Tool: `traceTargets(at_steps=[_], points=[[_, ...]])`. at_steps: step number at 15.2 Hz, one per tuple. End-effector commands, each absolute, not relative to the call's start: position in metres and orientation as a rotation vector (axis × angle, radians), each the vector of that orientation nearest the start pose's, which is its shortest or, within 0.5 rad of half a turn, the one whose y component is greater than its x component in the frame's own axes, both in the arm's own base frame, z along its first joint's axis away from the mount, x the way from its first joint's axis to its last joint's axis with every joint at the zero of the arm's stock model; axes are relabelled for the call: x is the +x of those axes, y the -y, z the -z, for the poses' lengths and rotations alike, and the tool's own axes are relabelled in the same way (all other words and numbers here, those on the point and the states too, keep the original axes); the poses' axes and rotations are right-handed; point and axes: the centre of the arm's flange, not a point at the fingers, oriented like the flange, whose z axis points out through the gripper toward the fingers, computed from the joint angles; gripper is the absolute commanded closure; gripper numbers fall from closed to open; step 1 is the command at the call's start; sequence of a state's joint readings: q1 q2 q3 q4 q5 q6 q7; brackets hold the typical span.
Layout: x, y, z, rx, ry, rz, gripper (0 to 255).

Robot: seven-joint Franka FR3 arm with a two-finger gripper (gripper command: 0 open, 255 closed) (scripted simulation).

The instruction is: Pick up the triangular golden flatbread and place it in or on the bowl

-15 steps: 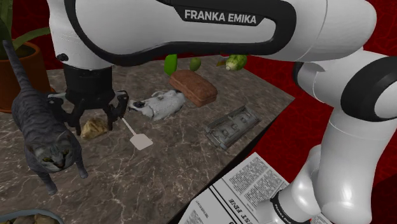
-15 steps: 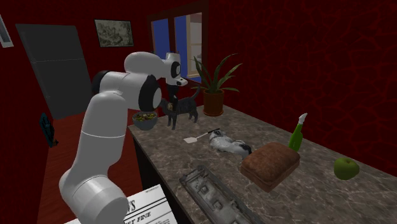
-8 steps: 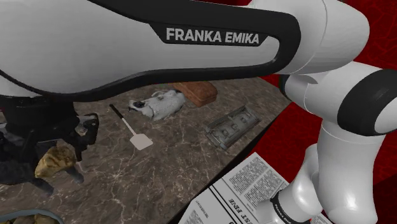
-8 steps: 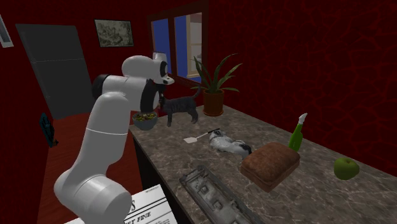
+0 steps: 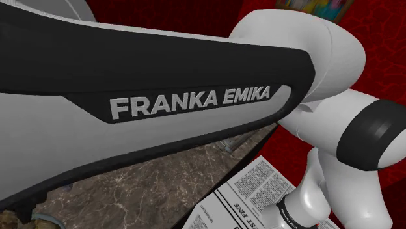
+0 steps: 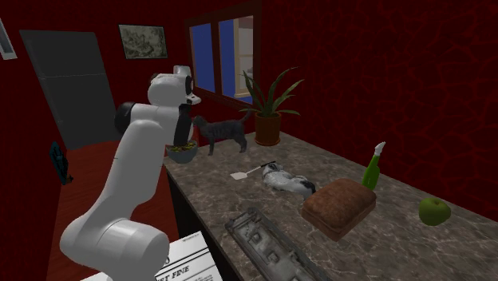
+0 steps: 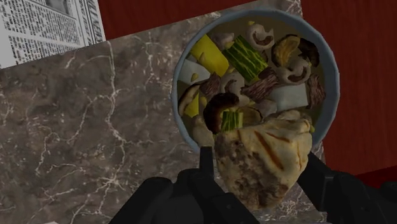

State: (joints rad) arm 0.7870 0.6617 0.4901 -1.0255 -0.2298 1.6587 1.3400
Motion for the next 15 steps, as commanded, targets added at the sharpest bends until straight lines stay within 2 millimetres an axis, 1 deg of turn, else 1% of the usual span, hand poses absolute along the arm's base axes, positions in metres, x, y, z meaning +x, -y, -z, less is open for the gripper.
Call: traceTargets(at_steps=[1,2,13,14,15], points=[[0.323,-0.667,-0.492,-3.082,-0.223,-0.079,255],[0.317,-0.675,-0.492,-3.082,-0.223,-0.079,255],[0.317,-0.675,-0.434,-3.082,-0.223,-0.079,255],[0.317,-0.675,-0.424,-3.082,-0.223,-0.079,255],[0.317,-0.675,-0.424,-3.082,-0.223,-0.079,255]])
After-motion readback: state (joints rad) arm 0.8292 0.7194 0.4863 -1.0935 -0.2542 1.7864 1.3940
